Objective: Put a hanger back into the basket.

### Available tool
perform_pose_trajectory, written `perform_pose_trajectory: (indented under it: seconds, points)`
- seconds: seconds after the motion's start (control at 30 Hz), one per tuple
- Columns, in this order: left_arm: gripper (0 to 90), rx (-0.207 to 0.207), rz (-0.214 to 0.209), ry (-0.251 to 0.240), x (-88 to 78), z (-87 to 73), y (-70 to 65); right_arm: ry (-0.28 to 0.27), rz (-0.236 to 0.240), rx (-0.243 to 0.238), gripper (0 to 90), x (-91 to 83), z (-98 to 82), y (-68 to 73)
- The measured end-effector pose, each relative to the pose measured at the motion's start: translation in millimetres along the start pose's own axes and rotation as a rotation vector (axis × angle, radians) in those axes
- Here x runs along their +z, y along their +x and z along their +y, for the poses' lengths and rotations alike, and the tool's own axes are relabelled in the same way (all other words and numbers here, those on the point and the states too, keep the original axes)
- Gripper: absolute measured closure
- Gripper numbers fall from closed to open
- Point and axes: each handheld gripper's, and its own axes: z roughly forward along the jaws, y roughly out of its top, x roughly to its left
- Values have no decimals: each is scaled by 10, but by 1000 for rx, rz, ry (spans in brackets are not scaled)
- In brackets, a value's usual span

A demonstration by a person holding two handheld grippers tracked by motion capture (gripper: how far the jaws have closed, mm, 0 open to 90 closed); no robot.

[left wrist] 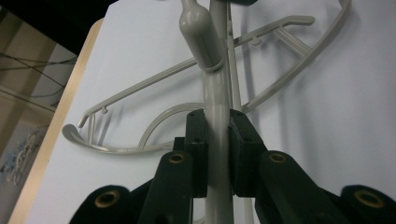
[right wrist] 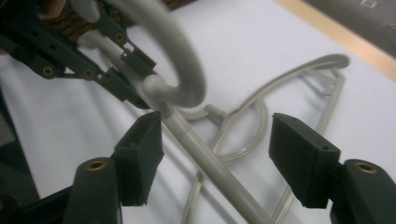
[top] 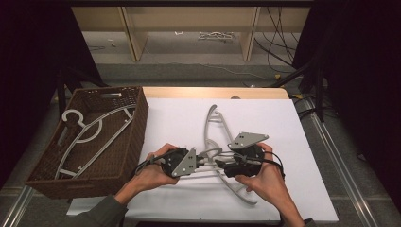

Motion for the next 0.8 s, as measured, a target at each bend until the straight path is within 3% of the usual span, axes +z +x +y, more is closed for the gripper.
perform_pose_trajectory:
  seconds: [0.2,0.3,0.5,0.63,0.73,0.8]
  points:
    - [802,-115,27,-2,-2,-7,132,-56,-37,21,313,-102,-37,-11]
    - [805,-193,27,-6,-25,-19,227,-86,-52,25,306,-161,-84,-6]
    - [815,-313,48,-22,-110,-14,388,-101,-57,58,295,-231,-218,10]
    - [815,-391,30,-46,-163,5,471,-96,-43,59,290,-216,-304,34]
    - [816,-435,20,-55,-219,41,531,-89,-38,57,289,-203,-368,39]
    - [816,-441,16,-56,-260,75,583,-79,-28,62,288,-199,-407,40]
